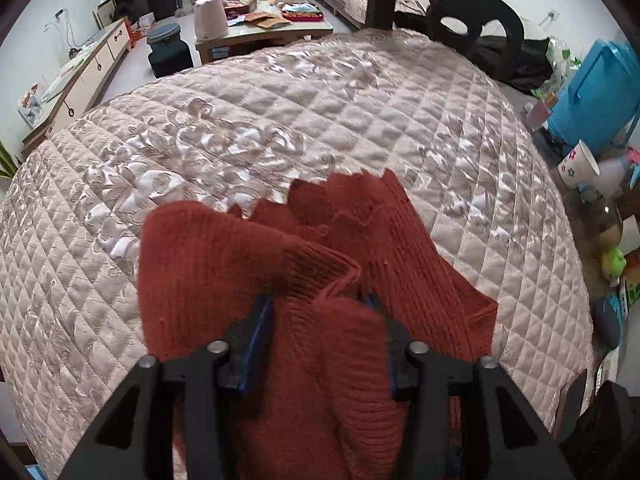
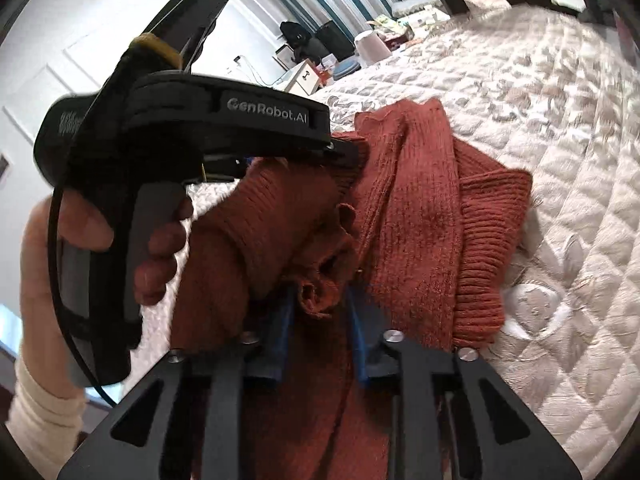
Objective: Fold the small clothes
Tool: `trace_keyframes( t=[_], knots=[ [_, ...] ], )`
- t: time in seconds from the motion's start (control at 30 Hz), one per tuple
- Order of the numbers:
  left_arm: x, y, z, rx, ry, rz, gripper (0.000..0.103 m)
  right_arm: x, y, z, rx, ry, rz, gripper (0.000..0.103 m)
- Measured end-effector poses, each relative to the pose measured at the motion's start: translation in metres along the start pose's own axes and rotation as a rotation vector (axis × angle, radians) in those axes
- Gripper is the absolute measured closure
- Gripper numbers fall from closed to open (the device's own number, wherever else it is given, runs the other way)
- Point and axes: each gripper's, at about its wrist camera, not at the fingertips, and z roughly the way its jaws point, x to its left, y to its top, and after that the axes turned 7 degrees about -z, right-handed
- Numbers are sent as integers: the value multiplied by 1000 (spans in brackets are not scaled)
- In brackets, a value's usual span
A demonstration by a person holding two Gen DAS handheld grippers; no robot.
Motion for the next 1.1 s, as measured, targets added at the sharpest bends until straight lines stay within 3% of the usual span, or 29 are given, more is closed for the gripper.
trace_keyframes(
  t=[0.2, 0.47, 0.6, 0.67, 0.77, 0.8, 0.87, 0.97, 1.03, 1.1],
  knots=[
    [-14, -2, 5, 15, 49, 52, 32, 11, -2, -9, -49, 28, -71, 87],
    [-38, -12, 7, 8, 200, 203, 30, 30, -7, -4, -86, 4, -146, 88],
    [-44, -17, 4, 14, 228, 253, 30, 28, -8, -5, -91, 25, -134, 88],
    [-46, -18, 1, 15, 201, 258, 30, 27, -6, -2, -86, 20, -135, 88],
    [-48, -21, 1, 71, 70, 254, 21, 28, -5, -3, -97, 28, -139, 88],
    [-50, -24, 2, 75, 72, 268, 21, 29, -5, -4, -108, 26, -145, 88],
    [-55, -27, 3, 53, 141, 304, 21, 33, -6, -5, -120, 12, -171, 88],
    [-56, -27, 2, 45, 169, 311, 21, 36, -8, -7, -128, 11, -177, 88],
    [-60, -28, 2, 27, 230, 356, 21, 36, -8, -7, -132, 14, -182, 88],
    [-63, -31, 1, 6, 272, 400, 33, 42, -16, -13, -134, 11, -194, 88]
  ],
)
